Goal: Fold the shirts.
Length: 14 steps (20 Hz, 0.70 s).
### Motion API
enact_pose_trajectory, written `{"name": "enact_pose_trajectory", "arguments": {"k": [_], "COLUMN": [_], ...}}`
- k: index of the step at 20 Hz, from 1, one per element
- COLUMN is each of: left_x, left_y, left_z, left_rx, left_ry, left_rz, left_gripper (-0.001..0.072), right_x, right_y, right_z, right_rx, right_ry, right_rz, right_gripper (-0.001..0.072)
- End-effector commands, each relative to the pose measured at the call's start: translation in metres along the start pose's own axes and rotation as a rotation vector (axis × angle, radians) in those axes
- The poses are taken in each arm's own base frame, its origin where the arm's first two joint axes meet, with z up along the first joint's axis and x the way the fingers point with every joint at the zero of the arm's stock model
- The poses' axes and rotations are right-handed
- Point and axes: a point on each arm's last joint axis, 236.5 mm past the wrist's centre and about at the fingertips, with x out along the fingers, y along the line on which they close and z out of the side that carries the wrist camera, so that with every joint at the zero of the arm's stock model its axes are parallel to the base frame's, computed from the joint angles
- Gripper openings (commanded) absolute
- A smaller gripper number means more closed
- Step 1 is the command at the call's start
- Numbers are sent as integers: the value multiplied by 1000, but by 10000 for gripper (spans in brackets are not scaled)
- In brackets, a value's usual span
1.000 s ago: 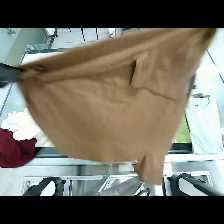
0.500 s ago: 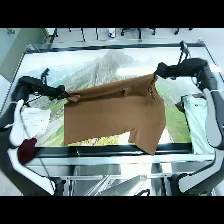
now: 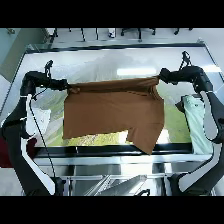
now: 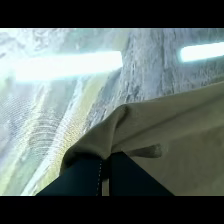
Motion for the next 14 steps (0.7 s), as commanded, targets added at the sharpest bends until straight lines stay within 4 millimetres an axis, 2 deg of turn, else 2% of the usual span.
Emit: {"name": "enact_pose_trajectory", "arguments": {"k": [1,4,7,10,14], "left_x": [-10,-11,-15,-21,-24], "left_y": [-13,-20,-9,0,1], "left_z": [-4,-18,-49,-70,-79], "left_rx": [138,198,292,352,410], "left_ry": [32,90,225,326,366], "left_rz": [-21,-50,-25,-12,-19], "left_gripper": [14,14,14,14,14], "right_x": [-4,2,5,5,4], "right_y": [-13,-20,-39,-43,-44], "right_z": [-30,-60,-86,-90,-91], "right_rx": [-38,-73,-110,-115,-94], "right_ry": [127,225,300,312,313], "right_rz": [-60,-122,-231,-266,-270], "right_gripper": [19,19,19,19,20]}}
